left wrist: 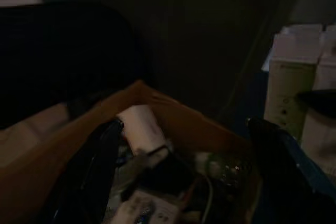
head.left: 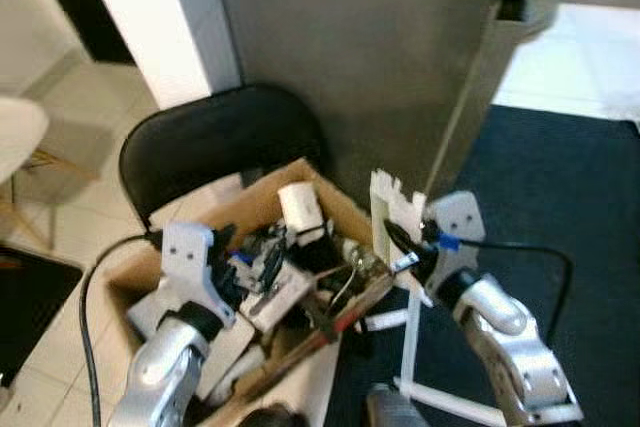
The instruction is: Picking trash to rubbish bin
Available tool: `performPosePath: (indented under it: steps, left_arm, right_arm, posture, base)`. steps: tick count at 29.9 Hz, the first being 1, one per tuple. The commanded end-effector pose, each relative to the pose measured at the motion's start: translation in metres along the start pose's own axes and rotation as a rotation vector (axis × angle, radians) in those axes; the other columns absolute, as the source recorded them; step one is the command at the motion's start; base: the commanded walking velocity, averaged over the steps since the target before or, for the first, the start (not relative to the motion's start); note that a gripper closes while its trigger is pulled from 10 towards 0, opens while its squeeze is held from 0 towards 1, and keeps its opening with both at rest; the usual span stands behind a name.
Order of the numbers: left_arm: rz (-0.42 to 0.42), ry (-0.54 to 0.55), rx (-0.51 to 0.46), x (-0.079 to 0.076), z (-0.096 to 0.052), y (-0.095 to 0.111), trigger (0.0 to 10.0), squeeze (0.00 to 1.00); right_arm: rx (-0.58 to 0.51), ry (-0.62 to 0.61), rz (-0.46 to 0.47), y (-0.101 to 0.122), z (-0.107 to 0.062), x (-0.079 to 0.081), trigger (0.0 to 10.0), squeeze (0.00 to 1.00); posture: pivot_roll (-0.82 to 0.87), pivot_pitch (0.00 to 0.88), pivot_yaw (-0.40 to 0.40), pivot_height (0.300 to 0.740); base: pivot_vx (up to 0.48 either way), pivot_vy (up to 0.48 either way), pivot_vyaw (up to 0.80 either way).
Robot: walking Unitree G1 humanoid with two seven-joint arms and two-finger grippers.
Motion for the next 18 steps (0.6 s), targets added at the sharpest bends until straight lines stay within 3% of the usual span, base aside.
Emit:
performPosePath:
  steps: [1,10,18]
  left_arm:
    - [0.013,0.015,0.014,0.002,-0.004,-0.003,10.0,0.0]
    - [0.032,0.026,0.01,0.003,-0.004,-0.002,10.0,0.0]
    - [0.048,0.046,0.005,0.004,-0.006,-0.001,10.0,0.0]
  right_arm:
    - [0.0,0.025,0.002,-0.001,0.0,0.007,10.0,0.0]
    - [0.021,0.023,-0.006,-0.003,0.001,0.006,10.0,0.0]
    - [-0.006,-0.022,-0.039,0.007,0.014,0.002,10.0,0.0]
  posture:
    - [-0.08,0.053,0.043,0.74]
    - [-0.07,0.052,0.043,0.74]
    - [-0.07,0.051,0.041,0.74]
  base:
    - [0.0,0.0,0.75]
    - [0.0,0.0,0.74]
    - [0.0,0.0,0.0]
Point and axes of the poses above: a point about 5 cm out from each wrist's last joint towards the gripper, its own z axis pointing out of the wrist towards the gripper, its own y axis along the axis of the wrist's last joint, x = y × z, the point moved 5 cm from there along z, pointing out of the wrist towards the gripper, and after that the axes turned 7 degrees about z, right-handed, at the moved point
